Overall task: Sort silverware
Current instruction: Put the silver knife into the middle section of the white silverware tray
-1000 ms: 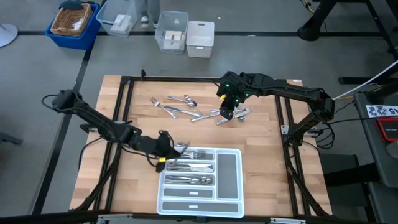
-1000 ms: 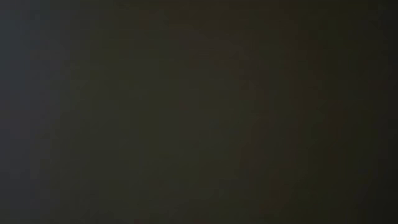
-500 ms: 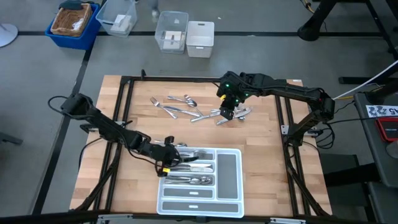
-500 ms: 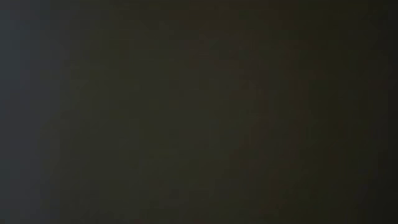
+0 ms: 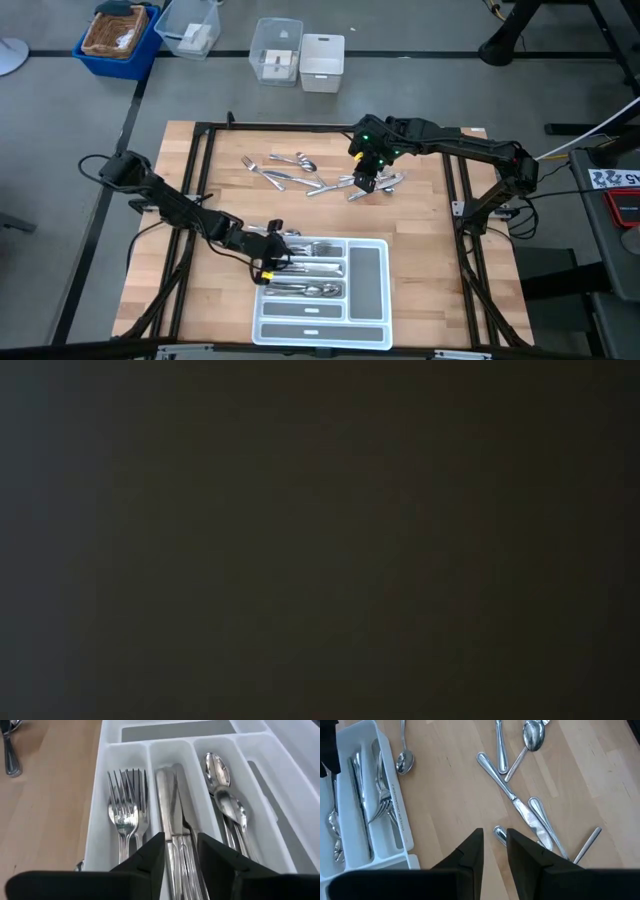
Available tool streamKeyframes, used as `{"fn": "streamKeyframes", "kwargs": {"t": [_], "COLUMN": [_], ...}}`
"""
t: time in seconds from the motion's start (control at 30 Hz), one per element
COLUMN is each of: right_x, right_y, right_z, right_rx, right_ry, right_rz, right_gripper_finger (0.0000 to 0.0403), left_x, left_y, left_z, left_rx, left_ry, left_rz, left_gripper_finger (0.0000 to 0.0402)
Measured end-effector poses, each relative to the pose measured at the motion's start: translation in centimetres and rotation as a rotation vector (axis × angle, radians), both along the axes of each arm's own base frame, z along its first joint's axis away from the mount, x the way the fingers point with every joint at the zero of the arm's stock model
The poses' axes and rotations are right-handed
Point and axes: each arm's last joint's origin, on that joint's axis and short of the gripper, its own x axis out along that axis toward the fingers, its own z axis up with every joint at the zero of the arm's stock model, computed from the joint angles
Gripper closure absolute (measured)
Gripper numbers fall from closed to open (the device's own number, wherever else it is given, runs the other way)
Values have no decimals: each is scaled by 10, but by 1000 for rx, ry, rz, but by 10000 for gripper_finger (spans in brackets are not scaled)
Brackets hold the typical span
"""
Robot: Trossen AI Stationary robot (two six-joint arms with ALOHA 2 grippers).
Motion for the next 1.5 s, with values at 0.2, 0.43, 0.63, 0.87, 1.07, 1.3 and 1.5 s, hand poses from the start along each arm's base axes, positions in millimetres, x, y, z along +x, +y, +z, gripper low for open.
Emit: {"fn": "streamKeyframes", "kwargs": {"t": [0.2, 0.43, 0.63, 0.87, 1.07, 1.3, 1.5], "right_x": [3, 16, 18, 5, -8, -11, -11], "right_y": [-5, -10, -20, -75, -121, -136, -116], "right_z": [-8, -37, -64, -89, -115, -141, -134], "right_rx": [-90, -122, -152, -9, 144, 216, 320], "right_ry": [65, 188, 353, 392, 360, 402, 401], "right_rz": [-52, 30, 109, -91, -250, -324, -112], "right_gripper_finger": [317, 317, 317, 317, 317, 317, 317], "left_x": [2, 7, 8, 11, 9, 7, 5], "left_y": [11, 44, 75, 110, 135, 152, 159], "left_z": [10, 23, 29, 28, 29, 28, 28], "left_rx": [-39, -47, -32, -73, -125, -132, -133], "left_ry": [-37, -89, -93, -86, -92, -95, -96], "left_rz": [58, 181, 274, 345, 442, 515, 543], "left_gripper_finger": [293, 293, 293, 293, 293, 293, 293]}}
